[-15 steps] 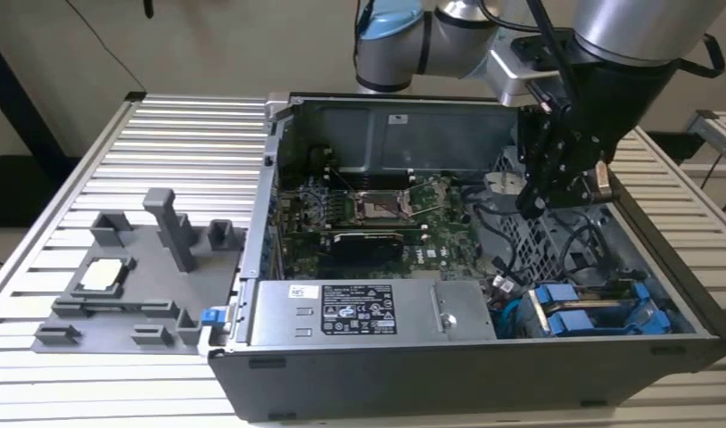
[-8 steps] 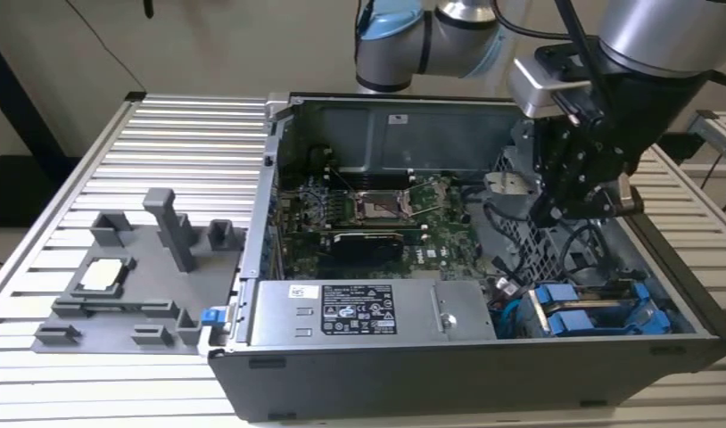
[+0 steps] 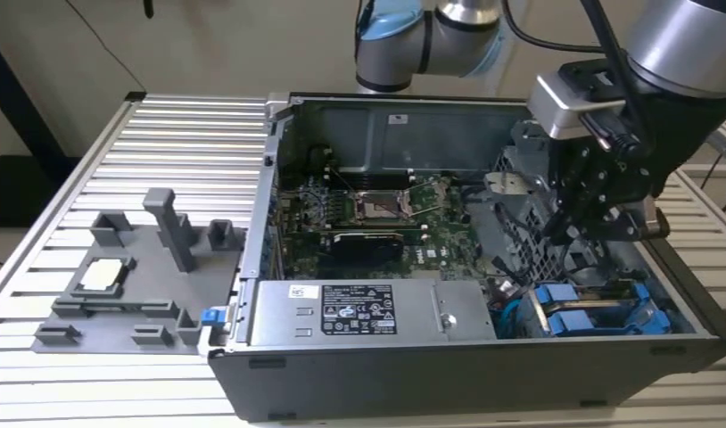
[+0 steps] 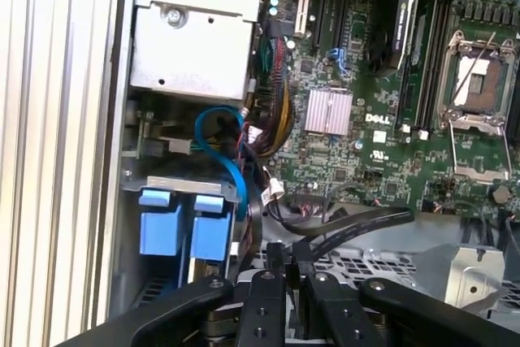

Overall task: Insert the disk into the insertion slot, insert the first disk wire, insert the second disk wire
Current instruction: 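Insert the second disk wire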

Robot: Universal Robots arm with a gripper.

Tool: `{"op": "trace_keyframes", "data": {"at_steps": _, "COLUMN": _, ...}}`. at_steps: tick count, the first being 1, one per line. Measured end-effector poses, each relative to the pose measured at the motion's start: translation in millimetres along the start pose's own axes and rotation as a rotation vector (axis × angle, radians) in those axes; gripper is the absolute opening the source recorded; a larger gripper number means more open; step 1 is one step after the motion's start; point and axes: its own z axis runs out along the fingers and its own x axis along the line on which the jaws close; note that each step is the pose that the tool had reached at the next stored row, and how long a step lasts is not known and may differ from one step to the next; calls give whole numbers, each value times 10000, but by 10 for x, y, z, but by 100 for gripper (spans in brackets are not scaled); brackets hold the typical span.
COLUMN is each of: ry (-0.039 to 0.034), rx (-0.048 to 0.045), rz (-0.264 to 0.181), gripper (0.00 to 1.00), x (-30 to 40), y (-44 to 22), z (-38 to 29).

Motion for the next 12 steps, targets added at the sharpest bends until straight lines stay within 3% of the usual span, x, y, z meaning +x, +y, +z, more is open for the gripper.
{"op": "trace_keyframes", "data": {"at_steps": 7, "ry": -8, "rx": -53, "rz": 5, "gripper": 16, "x": 199, "y": -57, "z": 4}}
{"op": "trace_keyframes", "data": {"at_steps": 12, "ry": -22, "rx": -175, "rz": 14, "gripper": 16, "x": 277, "y": -184, "z": 16}}
